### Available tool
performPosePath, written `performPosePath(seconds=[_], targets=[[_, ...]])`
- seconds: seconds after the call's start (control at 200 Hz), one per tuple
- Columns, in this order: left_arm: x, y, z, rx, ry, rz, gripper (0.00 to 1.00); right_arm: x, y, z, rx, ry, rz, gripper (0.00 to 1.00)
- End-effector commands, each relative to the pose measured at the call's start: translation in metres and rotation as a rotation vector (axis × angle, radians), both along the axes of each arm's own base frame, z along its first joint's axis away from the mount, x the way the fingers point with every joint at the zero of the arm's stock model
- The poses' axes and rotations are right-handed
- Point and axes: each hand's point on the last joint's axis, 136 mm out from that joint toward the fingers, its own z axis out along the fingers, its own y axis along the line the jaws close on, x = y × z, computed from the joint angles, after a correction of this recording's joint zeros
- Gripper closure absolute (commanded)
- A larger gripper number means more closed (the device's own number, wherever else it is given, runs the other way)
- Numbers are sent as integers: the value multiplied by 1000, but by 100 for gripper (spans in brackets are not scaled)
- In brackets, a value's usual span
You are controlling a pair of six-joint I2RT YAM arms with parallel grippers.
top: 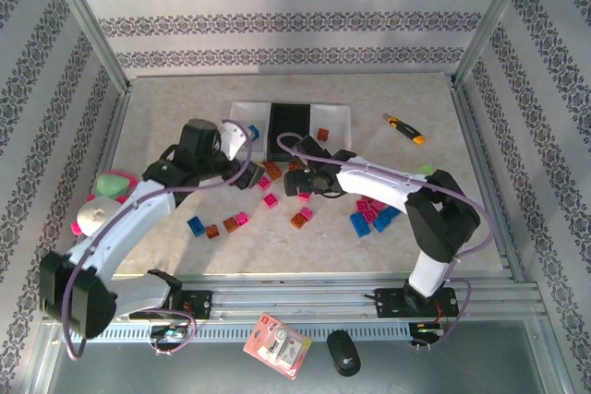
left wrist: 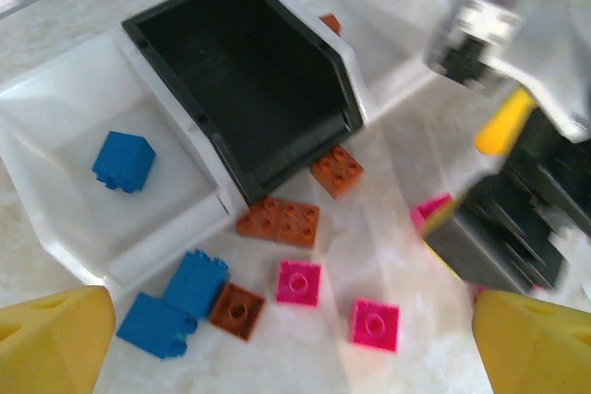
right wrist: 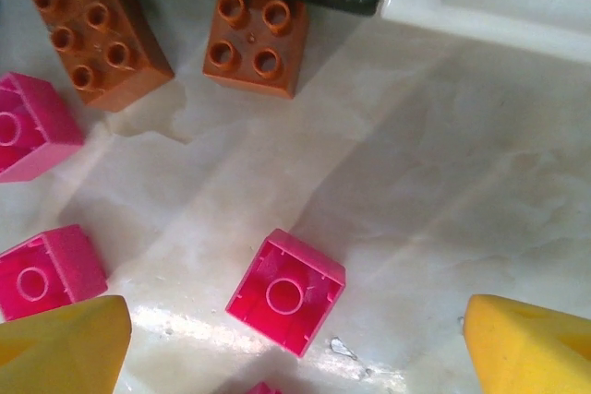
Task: Sort the legos into containers by color
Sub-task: Pick up the lego from the center of the table.
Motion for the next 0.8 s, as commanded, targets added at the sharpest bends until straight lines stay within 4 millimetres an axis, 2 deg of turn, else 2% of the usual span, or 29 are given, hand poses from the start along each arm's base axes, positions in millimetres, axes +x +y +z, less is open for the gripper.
performPosePath(seconds=[0.0,0.115,0.2,0.46,0.64,0.794], targets=[[-35,-8,-4,32,-16,-162,1,0,1,-9,-22,36,-74,10],[-52,-8,-12,39,-7,-191,1,6,8,-24,-25,75,-81,21],[-58,-11,-13,30,-18,-204,1,9,13,-33,-18,102,-81,24],[-55,-14,-18,32,-32,-209,1,12,12,-45,-33,124,-80,49],[-55,-17,-18,40,-41,-229,1,11,5,-36,-36,99,-80,64],[-57,-19,-12,-4,-63,-224,1,14,7,-7,-8,33,-76,69]])
